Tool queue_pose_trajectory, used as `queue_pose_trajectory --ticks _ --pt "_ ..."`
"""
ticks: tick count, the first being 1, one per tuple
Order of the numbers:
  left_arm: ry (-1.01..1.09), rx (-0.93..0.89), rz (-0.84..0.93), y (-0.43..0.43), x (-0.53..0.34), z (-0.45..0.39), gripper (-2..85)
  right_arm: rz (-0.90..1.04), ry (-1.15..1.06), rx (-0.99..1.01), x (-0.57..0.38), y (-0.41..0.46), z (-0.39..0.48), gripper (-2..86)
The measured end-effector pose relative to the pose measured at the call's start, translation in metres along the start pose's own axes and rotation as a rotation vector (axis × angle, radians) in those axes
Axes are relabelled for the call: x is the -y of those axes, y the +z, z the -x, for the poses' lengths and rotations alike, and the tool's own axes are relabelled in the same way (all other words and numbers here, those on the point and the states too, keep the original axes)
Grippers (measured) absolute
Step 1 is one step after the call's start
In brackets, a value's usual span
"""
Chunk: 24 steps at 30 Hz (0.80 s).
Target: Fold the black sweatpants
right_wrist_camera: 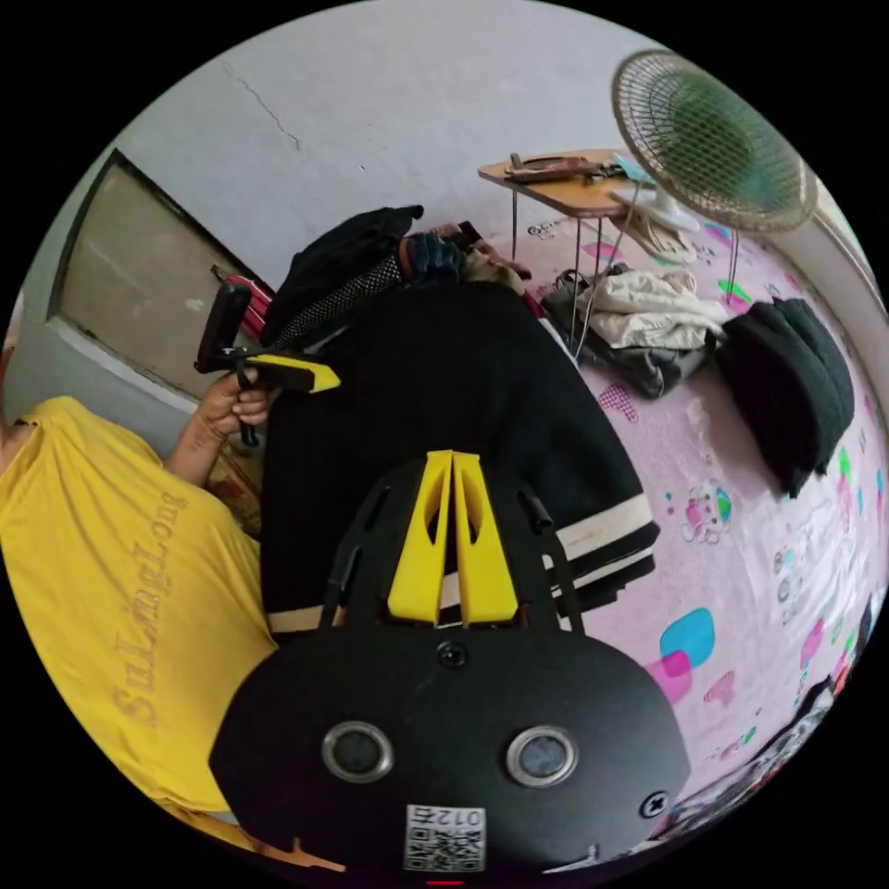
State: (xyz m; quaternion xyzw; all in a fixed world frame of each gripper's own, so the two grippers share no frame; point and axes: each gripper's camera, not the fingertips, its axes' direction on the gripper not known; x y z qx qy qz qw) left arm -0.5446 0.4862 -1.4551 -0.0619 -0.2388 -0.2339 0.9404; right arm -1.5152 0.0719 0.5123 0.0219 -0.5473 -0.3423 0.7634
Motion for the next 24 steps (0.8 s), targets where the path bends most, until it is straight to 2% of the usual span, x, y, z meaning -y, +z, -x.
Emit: queue_pose_trajectory --ticks 3,6,9,14,21,24 --pt "0.089 0.029 -0.034 -0.013 0.02 -0.024 0.4 -0.07 0.047 0.031 -0.005 -0.028 0.004 0.7" --pt "0.265 0.023 -0.062 -0.019 0.053 -0.063 0.4 -0.093 -0.064 -0.013 -0.016 -0.061 0.038 0.7" --pt "0.382 0.15 0.046 0.011 0.09 -0.091 0.4 -0.05 -0.117 0.025 -0.029 -0.074 0.064 0.7" --pt "0.405 0.285 0.229 0.074 0.116 -0.095 0.4 0.051 -0.086 -0.079 -0.046 -0.067 0.089 0.7" --pt "0.375 0.263 0.215 0.088 0.111 -0.118 0.4 -0.064 -0.037 -0.097 -0.063 -0.121 0.129 0.7" --pt "0.366 0.301 0.199 0.091 0.105 -0.139 0.4 -0.1 -0.103 -0.014 -0.077 -0.153 0.161 0.7"
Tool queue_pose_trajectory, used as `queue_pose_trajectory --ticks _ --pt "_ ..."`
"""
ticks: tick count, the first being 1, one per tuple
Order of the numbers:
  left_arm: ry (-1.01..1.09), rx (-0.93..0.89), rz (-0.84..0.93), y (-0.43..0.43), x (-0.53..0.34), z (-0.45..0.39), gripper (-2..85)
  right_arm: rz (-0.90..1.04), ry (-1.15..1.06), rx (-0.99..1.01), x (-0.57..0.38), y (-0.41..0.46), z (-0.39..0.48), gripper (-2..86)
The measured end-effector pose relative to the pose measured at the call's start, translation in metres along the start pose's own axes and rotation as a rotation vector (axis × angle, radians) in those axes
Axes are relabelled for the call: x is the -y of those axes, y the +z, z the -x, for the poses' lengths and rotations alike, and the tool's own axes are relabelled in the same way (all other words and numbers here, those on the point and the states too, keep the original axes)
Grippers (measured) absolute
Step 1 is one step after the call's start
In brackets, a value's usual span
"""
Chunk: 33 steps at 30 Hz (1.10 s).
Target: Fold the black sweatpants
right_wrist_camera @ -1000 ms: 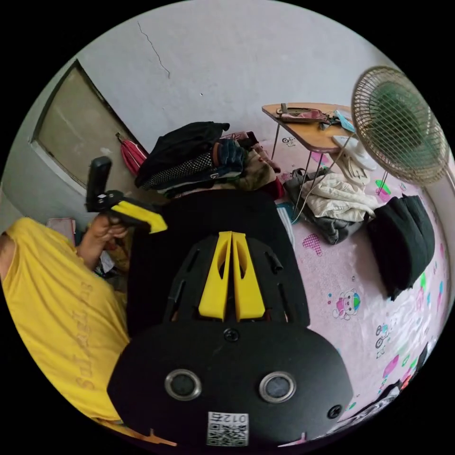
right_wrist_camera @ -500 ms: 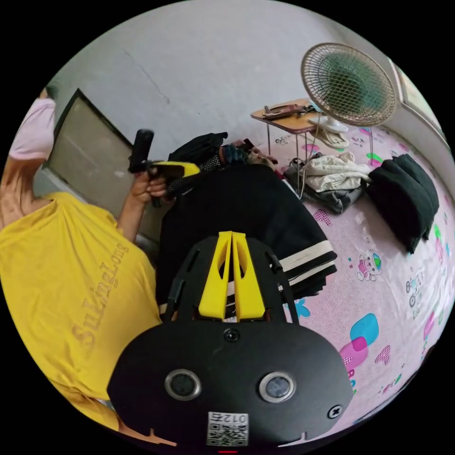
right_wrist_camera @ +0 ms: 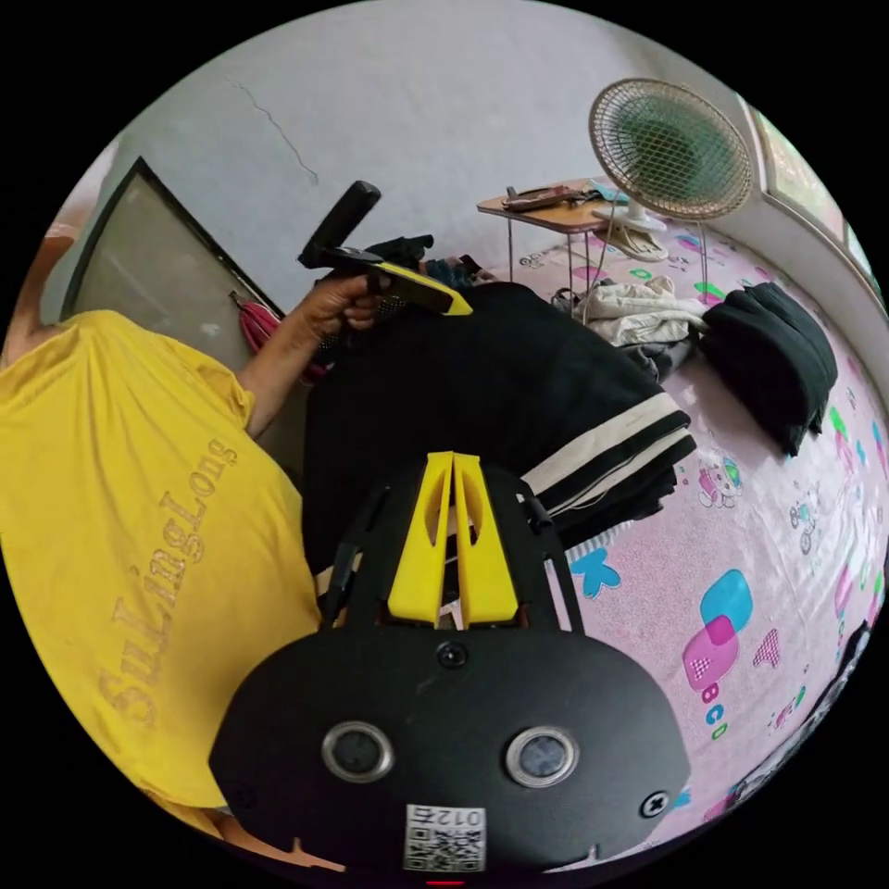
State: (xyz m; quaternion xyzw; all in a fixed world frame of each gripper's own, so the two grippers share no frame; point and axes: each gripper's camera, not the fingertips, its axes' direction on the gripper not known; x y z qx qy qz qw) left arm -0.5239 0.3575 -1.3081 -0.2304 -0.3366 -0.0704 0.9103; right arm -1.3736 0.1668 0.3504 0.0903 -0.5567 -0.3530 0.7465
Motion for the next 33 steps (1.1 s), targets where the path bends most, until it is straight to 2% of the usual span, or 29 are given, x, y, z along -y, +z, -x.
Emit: queue_pose_trajectory --ticks 3,6,11,14,18,20,22,24,27,31,33 --pt "-0.007 0.082 -0.05 -0.02 -0.007 -0.04 0.4 0.025 -0.047 0.094 -0.012 -0.019 0.029 0.7" --pt "0.002 0.11 -0.081 -0.036 -0.023 -0.09 0.3 0.072 -0.064 0.079 -0.022 -0.031 0.051 0.6" --pt "-0.049 0.271 0.036 -0.004 -0.045 -0.144 0.4 0.054 -0.106 0.068 -0.018 -0.063 0.071 0.6" --pt "-0.134 0.235 -0.047 0.004 -0.053 -0.151 0.4 -0.005 -0.089 0.1 -0.017 -0.094 0.08 0.6" --pt "-0.237 0.211 -0.089 0.008 -0.049 -0.171 0.4 -0.171 0.068 0.157 -0.031 -0.154 0.088 0.7" --pt "-0.232 0.286 -0.112 0.01 -0.045 -0.193 0.4 -0.299 0.141 0.193 -0.05 -0.197 0.096 0.7" --pt "-0.287 0.385 -0.15 0.01 -0.043 -0.218 0.4 -0.479 0.177 0.322 -0.088 -0.265 0.11 0.7" --pt "-0.388 0.42 -0.312 0.003 -0.042 -0.263 0.4 -0.545 0.186 0.318 -0.12 -0.314 0.119 0.7" --pt "-0.294 0.323 -0.505 0.013 -0.025 -0.348 0.5 -0.583 0.279 0.142 -0.173 -0.387 0.117 0.7" --pt "-0.102 0.252 -0.472 0.075 0.037 -0.458 0.4 -0.73 0.465 0.151 -0.244 -0.47 0.087 0.7" --pt "0.045 0.117 -0.383 0.148 0.097 -0.524 0.4 -0.763 0.53 0.11 -0.271 -0.501 0.08 0.7"
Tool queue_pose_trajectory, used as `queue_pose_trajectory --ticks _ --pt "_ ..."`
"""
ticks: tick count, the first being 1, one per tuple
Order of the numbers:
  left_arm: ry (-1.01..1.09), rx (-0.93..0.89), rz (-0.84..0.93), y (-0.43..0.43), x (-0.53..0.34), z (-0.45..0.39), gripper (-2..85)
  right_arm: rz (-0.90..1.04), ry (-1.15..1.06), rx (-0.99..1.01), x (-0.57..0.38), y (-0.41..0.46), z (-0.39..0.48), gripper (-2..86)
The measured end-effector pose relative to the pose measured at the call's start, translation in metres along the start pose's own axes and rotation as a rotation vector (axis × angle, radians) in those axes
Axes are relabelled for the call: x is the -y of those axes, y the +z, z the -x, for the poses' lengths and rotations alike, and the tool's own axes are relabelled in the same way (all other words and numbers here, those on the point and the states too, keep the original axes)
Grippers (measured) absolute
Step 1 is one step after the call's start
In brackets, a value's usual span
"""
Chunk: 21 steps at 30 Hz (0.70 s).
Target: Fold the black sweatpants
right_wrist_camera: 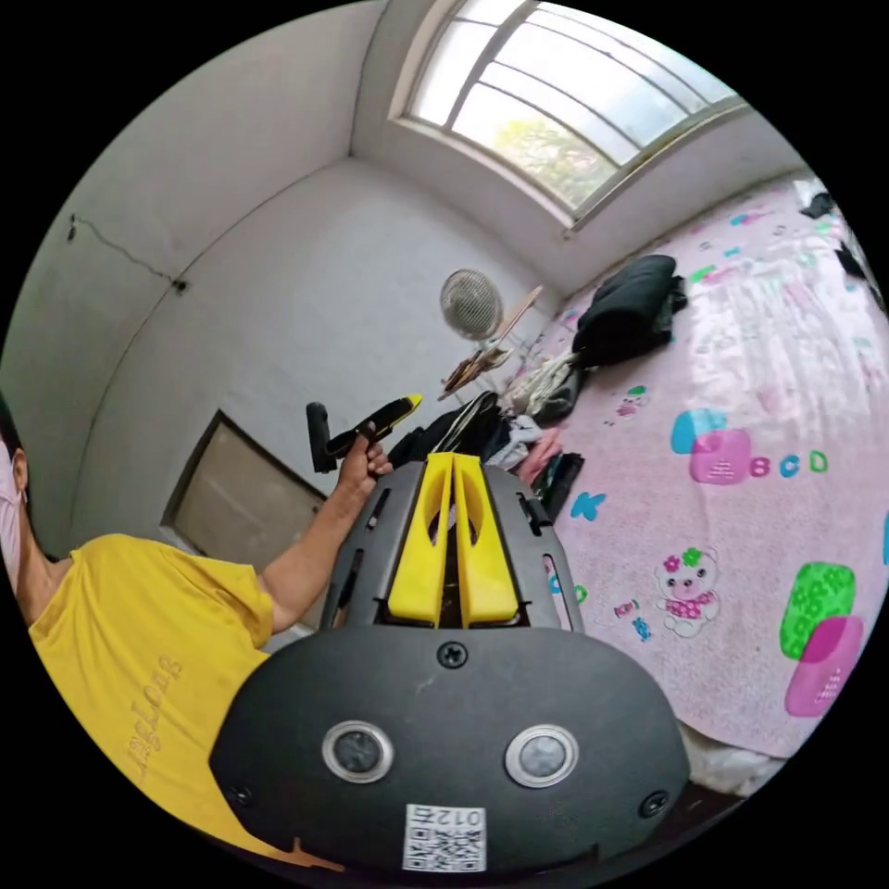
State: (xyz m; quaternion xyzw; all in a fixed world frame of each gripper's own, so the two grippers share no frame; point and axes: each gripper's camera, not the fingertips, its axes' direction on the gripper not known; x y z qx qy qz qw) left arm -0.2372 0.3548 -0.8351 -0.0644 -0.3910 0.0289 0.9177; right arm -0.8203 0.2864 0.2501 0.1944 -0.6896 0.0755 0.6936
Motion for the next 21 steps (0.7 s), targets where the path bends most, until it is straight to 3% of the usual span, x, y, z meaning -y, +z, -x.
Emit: queue_pose_trajectory --ticks 4,9,15,21 --pt "0.135 -0.313 0.151 0.159 0.046 -0.111 0.5 -0.04 0.036 -0.233 0.016 -0.088 -0.008 0.8" --pt "0.219 -0.76 0.364 0.353 0.086 -0.32 0.4 -0.071 0.136 -0.496 0.047 -0.187 -0.018 0.8" --pt "0.296 -0.931 0.526 0.453 0.096 -0.517 0.3 -0.162 0.227 -0.688 0.091 -0.309 -0.027 0.8" --pt "0.271 -0.902 0.609 0.525 0.096 -0.614 0.4 -0.138 0.156 -0.889 0.176 -0.42 -0.056 1.3"
